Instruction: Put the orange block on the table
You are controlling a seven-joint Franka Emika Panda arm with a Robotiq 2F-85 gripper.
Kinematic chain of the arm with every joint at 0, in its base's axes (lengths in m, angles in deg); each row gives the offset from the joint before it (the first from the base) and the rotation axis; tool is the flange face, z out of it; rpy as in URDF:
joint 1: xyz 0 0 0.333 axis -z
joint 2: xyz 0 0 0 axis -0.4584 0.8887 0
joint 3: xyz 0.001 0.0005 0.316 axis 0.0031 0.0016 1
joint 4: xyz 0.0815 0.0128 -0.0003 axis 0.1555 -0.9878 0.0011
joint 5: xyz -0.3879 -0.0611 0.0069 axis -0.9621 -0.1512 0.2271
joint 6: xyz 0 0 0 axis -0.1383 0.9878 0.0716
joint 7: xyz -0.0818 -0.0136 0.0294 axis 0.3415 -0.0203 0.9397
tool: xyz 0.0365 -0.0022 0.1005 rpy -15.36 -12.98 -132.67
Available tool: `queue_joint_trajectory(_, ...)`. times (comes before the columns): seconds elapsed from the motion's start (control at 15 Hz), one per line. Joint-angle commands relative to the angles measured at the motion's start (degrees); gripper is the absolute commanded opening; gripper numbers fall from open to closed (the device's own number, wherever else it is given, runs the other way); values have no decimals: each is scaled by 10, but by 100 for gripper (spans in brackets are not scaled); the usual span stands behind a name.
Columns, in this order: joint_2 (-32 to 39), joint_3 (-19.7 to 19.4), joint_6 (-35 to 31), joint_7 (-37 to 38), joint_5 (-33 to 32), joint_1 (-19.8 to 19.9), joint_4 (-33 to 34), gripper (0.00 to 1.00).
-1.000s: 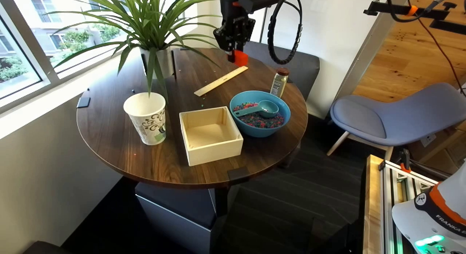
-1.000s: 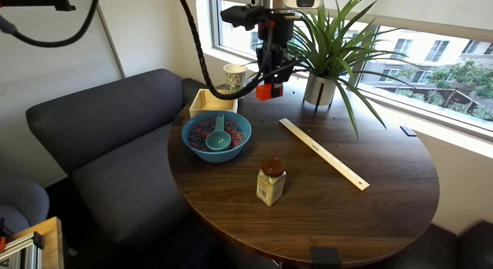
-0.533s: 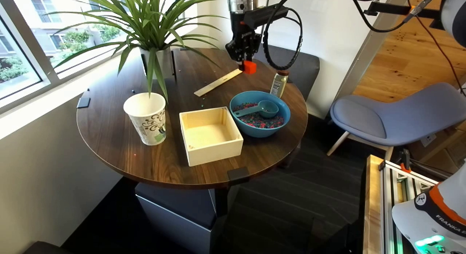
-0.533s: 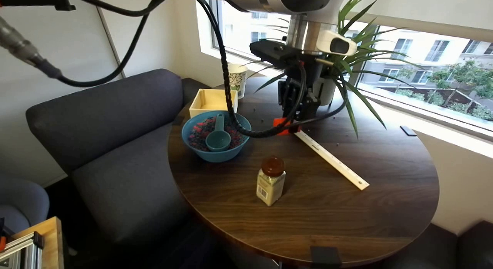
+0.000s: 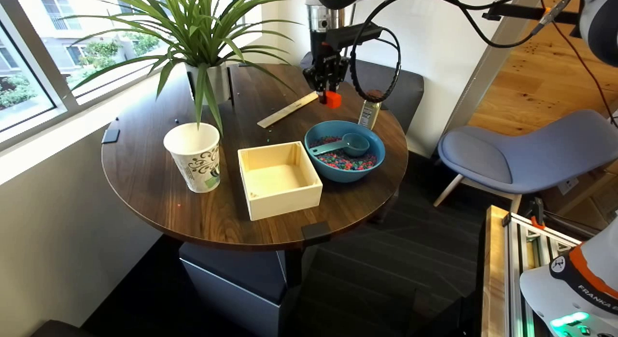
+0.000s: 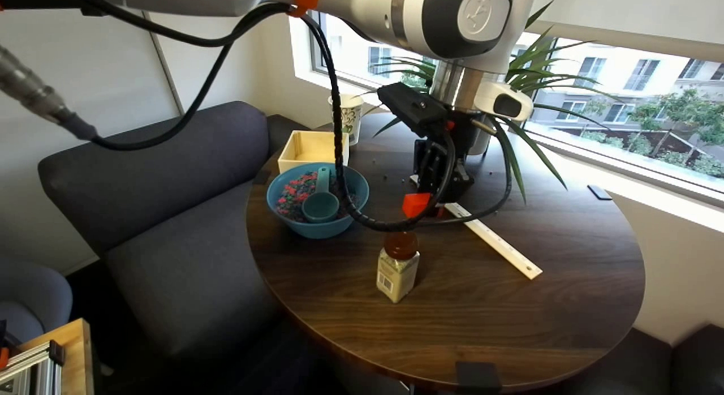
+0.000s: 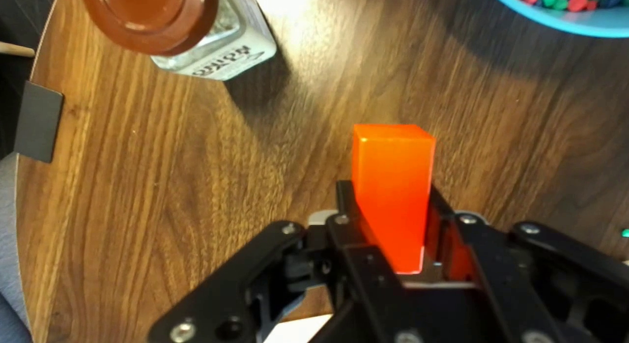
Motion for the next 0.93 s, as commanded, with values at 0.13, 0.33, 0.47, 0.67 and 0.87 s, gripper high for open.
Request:
queue_joint_trajectory(0.13, -7, -5, -43, -10, 14, 0, -57, 8)
queue_joint_trajectory(0.33, -7, -7, -49, -9, 14, 0, -71, 58)
queue_joint_trajectory(0.47, -13, -7, -49, -8, 14, -1, -71, 65)
queue_joint_trajectory(0.67, -48, 0, -36, -30, 16, -3, -66, 88)
queue_joint_trajectory(0.87, -94, 3, -4, -57, 8, -8, -61, 100)
